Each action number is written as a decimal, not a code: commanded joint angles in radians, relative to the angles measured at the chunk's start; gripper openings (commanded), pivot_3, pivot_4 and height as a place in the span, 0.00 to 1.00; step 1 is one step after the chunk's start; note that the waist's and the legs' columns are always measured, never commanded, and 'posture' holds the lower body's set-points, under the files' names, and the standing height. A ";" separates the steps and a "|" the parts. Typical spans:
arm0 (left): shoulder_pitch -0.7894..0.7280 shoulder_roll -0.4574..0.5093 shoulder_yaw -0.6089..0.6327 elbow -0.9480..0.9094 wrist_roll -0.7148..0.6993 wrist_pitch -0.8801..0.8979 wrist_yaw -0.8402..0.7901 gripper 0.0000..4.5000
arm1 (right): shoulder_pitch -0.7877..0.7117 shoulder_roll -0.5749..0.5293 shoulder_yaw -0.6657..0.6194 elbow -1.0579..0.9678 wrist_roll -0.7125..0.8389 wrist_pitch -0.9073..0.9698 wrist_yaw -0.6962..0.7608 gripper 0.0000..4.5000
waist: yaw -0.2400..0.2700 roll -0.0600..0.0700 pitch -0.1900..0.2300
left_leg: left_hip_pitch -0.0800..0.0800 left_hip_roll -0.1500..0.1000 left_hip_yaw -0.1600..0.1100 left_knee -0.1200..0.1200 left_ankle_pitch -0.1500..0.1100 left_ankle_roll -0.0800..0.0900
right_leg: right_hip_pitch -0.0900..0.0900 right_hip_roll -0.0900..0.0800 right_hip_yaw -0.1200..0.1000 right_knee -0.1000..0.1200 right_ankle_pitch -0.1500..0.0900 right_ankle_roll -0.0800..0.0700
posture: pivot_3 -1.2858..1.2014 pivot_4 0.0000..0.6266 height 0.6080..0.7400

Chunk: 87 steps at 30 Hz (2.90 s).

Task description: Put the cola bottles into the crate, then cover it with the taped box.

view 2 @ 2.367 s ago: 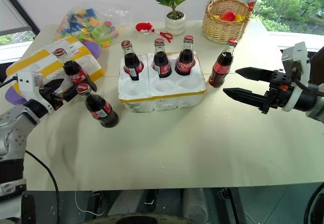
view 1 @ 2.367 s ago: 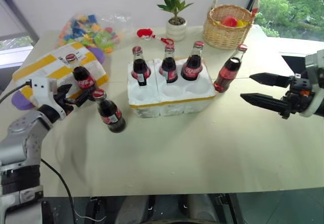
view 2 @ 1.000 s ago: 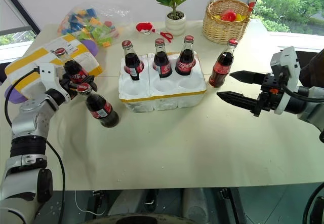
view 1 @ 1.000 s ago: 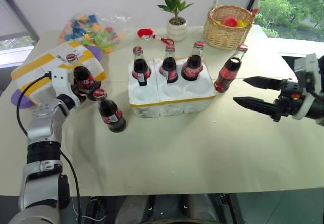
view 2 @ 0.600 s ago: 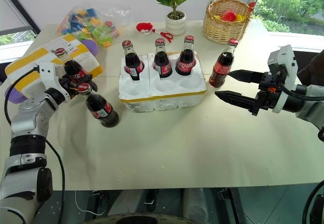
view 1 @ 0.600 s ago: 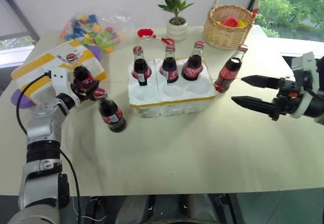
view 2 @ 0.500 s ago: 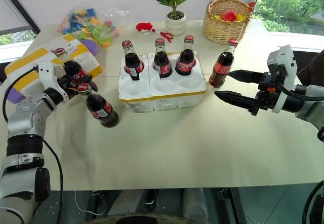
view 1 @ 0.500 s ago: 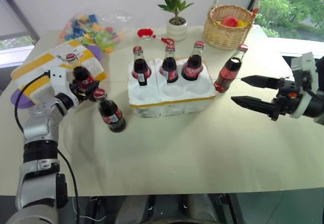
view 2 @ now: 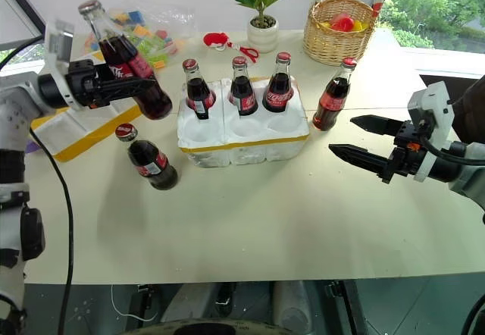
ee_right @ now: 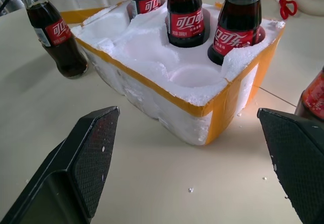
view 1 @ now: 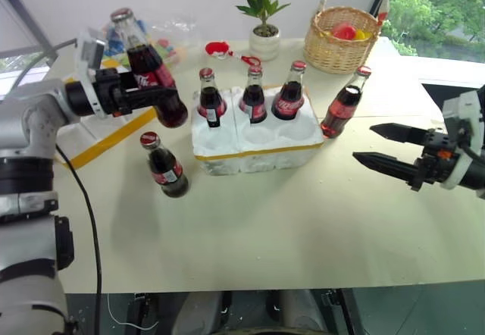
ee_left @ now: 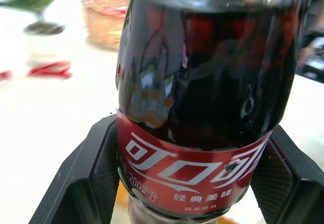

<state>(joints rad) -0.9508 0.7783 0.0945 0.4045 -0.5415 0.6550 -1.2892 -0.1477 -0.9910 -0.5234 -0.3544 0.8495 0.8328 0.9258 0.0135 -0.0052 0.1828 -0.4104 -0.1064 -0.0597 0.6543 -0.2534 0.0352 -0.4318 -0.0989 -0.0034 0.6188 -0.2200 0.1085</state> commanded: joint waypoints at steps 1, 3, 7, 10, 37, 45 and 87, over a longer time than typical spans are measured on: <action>-0.082 -0.042 -0.024 0.053 0.020 -0.066 -0.055 0.63 | 0.017 -0.010 -0.078 -0.043 0.026 0.008 -0.019 1.00 | 0.002 0.000 0.000 | 0.000 0.000 0.000 0.000 0.000 0.000 | 0.000 0.000 0.000 0.000 0.000 0.000 | 0.52 0.24 0.94; -0.111 -0.082 -0.049 0.102 0.040 -0.097 -0.078 0.63 | 0.043 -0.007 -0.109 -0.062 0.030 0.016 -0.029 1.00 | 0.002 0.000 0.000 | 0.000 0.000 0.000 0.000 0.000 0.000 | 0.000 0.000 0.000 0.000 0.000 0.000 | 0.52 0.24 0.94; -0.149 -0.154 -0.078 0.187 0.075 -0.159 -0.119 0.63 | 0.107 0.003 -0.183 -0.109 0.056 0.042 -0.053 1.00 | 0.001 -0.001 0.000 | 0.000 0.000 0.000 0.000 0.000 0.000 | 0.000 0.000 0.000 0.000 0.000 0.000 | 0.52 0.24 0.94; -0.145 -0.196 -0.096 0.227 0.090 -0.209 -0.181 0.63 | 0.176 0.018 -0.235 -0.168 0.073 0.064 -0.078 1.00 | -0.001 -0.001 0.001 | 0.000 0.000 0.000 0.000 0.000 0.000 | 0.000 0.000 0.000 0.000 0.000 0.000 | 0.52 0.24 0.94; -0.093 -0.221 -0.151 0.286 0.267 -0.441 -0.261 0.63 | 0.108 0.001 -0.158 -0.124 0.098 0.049 -0.147 1.00 | -0.001 -0.001 0.001 | -0.002 0.000 0.000 0.007 -0.002 0.003 | 0.001 0.000 0.000 0.001 0.001 0.002 | 0.52 0.24 0.94; -0.074 -0.212 -0.161 0.289 0.287 -0.450 -0.270 0.74 | 0.067 -0.016 -0.130 -0.087 0.084 0.042 -0.132 1.00 | -0.002 -0.001 0.001 | -0.002 0.000 0.000 0.007 -0.002 0.003 | 0.001 0.000 0.000 0.001 0.001 0.002 | 0.52 0.24 0.94; 0.848 0.198 0.342 -0.676 -0.040 -0.055 -0.013 0.98 | -0.345 0.018 0.383 0.118 -0.066 -0.078 0.249 1.00 | 0.000 0.001 0.001 | -0.001 0.001 0.001 0.008 -0.006 0.001 | 0.003 -0.001 0.001 -0.001 0.000 0.000 | 0.52 0.24 0.94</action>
<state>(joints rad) -0.1023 0.9748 0.4333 -0.2456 -0.5773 0.6256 -1.3234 -0.4758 -0.9689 -0.1210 -0.2121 0.7756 0.7577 1.1738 0.0132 -0.0038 0.1840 -0.4113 -0.1057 -0.0590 0.6621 -0.2590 0.0360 -0.4295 -0.0996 -0.0028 0.6184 -0.2196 0.1091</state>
